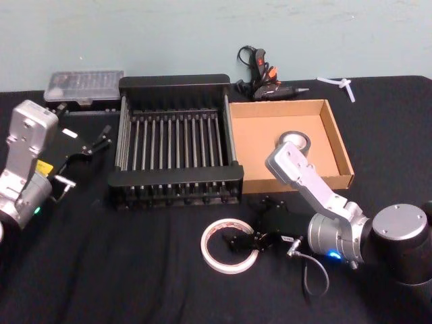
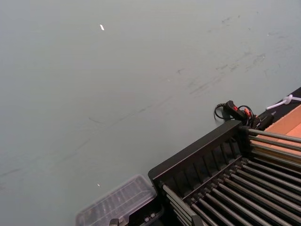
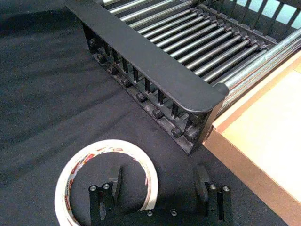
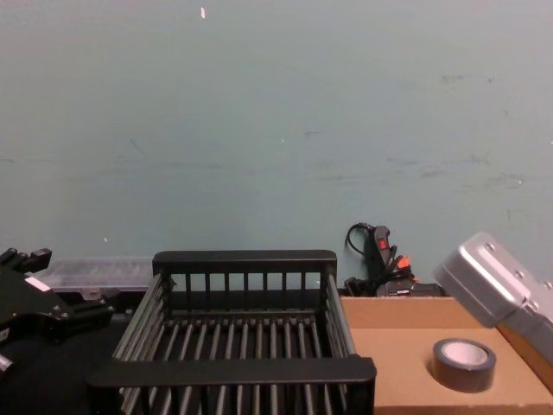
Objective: Pick up the white tape and place it into the black box , Pick up the silver tape and place it into the brown box.
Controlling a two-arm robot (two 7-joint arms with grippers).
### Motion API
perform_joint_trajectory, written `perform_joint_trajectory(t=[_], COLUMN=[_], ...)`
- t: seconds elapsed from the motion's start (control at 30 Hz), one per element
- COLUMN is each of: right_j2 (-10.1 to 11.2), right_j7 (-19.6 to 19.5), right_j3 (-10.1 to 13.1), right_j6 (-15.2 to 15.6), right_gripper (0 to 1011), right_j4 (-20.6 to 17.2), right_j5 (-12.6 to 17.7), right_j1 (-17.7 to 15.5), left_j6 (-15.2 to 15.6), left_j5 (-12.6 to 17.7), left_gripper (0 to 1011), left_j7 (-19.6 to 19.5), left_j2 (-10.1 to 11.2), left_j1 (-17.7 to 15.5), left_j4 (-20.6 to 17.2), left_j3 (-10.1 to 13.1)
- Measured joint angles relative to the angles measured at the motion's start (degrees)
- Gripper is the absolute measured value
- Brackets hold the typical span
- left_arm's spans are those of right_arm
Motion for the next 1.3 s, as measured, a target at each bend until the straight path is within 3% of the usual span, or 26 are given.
perform_joint_trajectory(t=[0.77,1.17,1.3], right_j2=[-0.03,-0.03,-0.03], right_j7=[-0.1,-0.07,-0.06], right_j3=[-0.14,-0.07,-0.07], right_j6=[-0.14,-0.08,-0.05], right_gripper=[968,678,510], right_j4=[0.03,0.01,0.0], right_j5=[-0.38,-0.29,-0.26], right_j1=[0.0,0.0,0.0], left_j6=[0.0,0.0,0.0], left_j5=[0.0,0.0,0.0], left_gripper=[1001,1002,1002], left_j7=[0.0,0.0,0.0], left_j2=[0.0,0.0,0.0], left_j1=[0.0,0.0,0.0], left_j4=[0.0,0.0,0.0], left_j3=[0.0,0.0,0.0])
